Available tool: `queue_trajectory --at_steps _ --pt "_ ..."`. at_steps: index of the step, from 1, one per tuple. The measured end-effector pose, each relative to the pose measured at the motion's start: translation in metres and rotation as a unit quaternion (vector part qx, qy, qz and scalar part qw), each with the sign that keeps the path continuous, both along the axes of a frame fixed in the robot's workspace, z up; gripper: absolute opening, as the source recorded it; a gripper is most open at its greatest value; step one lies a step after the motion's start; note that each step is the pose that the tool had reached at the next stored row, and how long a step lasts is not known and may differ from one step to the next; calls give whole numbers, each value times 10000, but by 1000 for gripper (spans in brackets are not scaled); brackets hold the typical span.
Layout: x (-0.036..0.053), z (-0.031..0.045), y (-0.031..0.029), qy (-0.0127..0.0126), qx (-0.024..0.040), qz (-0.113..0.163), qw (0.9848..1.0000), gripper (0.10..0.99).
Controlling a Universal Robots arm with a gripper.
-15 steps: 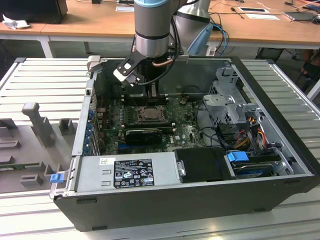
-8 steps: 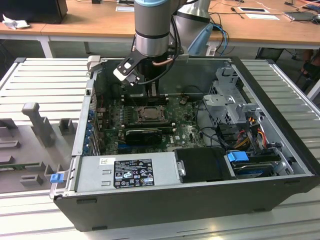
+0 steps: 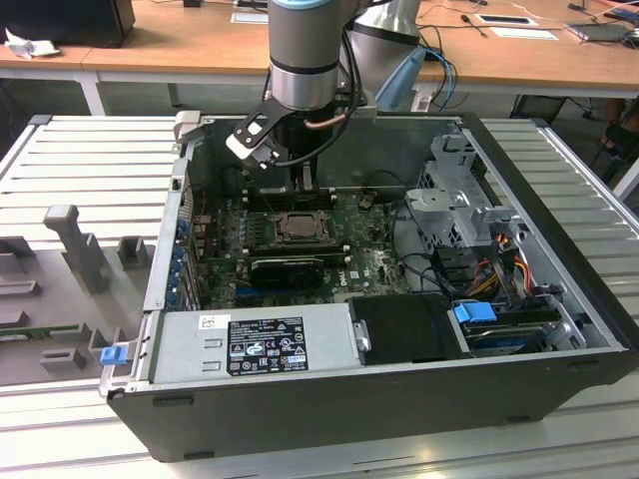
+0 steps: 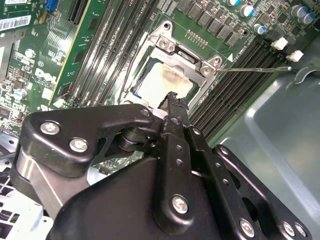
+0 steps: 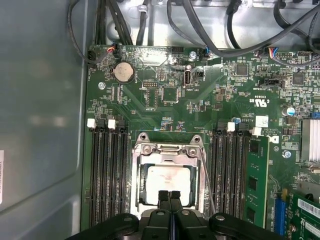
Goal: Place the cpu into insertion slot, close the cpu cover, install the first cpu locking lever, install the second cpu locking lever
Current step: 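Install the first cpu locking lever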
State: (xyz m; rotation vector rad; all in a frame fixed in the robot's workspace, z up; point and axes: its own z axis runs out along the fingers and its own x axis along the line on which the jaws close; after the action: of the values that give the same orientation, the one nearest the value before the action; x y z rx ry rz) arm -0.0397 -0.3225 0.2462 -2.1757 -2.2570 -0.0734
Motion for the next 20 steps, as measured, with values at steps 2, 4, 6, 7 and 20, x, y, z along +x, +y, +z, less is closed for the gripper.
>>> queue_trajectory --at_steps 2,4,6,7,20 --pt "0 23 0 0 0 0 10000 106" --pt "0 49 0 0 0 0 10000 106" --pt "0 69 0 0 0 0 10000 106" --pt "0 79 0 0 0 0 10000 106" --pt "0 371 0 0 0 0 10000 106"
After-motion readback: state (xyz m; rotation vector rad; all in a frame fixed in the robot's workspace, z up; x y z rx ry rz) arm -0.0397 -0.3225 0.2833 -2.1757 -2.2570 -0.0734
